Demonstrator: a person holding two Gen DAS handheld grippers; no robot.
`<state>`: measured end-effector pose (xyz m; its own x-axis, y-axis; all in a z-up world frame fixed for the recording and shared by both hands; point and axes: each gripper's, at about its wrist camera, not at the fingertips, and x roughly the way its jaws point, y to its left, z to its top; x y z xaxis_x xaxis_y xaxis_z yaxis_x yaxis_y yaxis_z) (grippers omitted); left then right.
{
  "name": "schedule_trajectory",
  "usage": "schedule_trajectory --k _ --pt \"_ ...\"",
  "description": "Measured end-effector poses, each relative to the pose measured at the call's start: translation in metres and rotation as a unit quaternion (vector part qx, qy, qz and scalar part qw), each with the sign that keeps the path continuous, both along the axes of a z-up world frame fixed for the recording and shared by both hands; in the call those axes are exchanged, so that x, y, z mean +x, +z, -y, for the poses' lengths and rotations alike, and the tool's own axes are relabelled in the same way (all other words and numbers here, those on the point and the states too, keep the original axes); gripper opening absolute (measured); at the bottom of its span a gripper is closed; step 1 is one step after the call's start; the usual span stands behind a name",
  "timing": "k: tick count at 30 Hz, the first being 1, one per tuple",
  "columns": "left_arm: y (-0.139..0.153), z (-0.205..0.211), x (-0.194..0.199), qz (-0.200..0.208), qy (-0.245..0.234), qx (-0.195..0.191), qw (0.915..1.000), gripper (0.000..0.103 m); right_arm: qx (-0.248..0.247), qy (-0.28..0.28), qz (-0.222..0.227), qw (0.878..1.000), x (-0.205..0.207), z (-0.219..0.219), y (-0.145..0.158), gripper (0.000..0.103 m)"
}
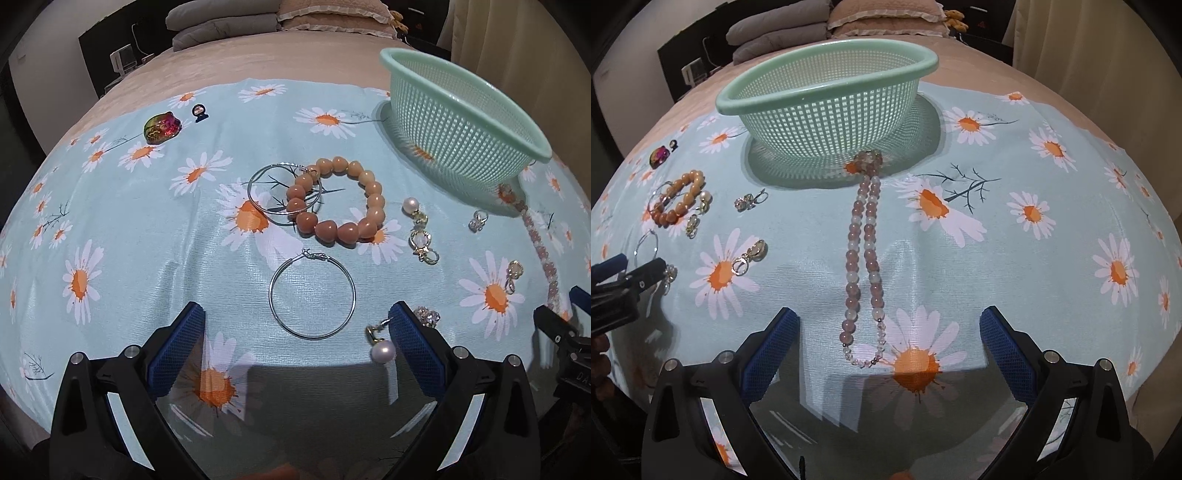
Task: Organize jewelry
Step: 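Grasp the pink bead necklace with the right tool while the left tool grasps the silver hoop earring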
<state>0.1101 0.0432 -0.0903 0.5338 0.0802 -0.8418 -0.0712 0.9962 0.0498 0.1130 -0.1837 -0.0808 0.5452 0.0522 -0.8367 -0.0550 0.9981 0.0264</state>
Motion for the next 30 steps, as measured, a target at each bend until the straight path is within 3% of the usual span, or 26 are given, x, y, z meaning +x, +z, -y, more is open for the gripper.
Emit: schedule_trajectory --k 12,14,16,18,20,21,23,30 --pt "-0.005 -0.003 -0.002 0.013 -0.001 -0.013 0.9998 0.098 0.002 0.014 0.103 0.995 -0.019 -0.002 -0.014 0.097" --pt "-0.003 -0.002 -0.005 0.018 -0.006 -0.017 0.9997 0.09 -0.005 0.029 0.1 0.994 -0.017 -0.003 -0.012 0.096" --pt "0.0 0.002 -0.01 0.024 -0.015 -0.011 0.9995 0.077 -0.005 0.051 0.098 0.994 -0.016 -0.005 -0.009 0.087" --pt "0.004 0.005 -0.014 0.028 -0.024 -0.014 0.9992 0.061 -0.01 0.074 0.105 0.992 -0.019 -0.009 -0.004 0.051" --pt "0.005 0.003 -0.015 0.025 -0.026 -0.02 0.9991 0.044 -0.018 0.085 0.099 0.991 -0.017 -0.012 0.0 0.031" --pt "0.007 0.001 -0.015 0.025 -0.026 -0.025 0.999 0.042 -0.02 0.084 0.095 0.992 -0.015 -0.01 0.001 0.02" --pt "0.008 -0.001 -0.015 0.017 -0.033 -0.033 0.9988 0.042 -0.005 0.087 0.084 0.993 -0.012 -0.002 0.002 0.008" --pt "0.017 -0.007 -0.022 -0.002 -0.044 -0.069 0.9967 0.041 0.077 0.12 0.049 0.989 -0.011 0.012 0.018 0.006"
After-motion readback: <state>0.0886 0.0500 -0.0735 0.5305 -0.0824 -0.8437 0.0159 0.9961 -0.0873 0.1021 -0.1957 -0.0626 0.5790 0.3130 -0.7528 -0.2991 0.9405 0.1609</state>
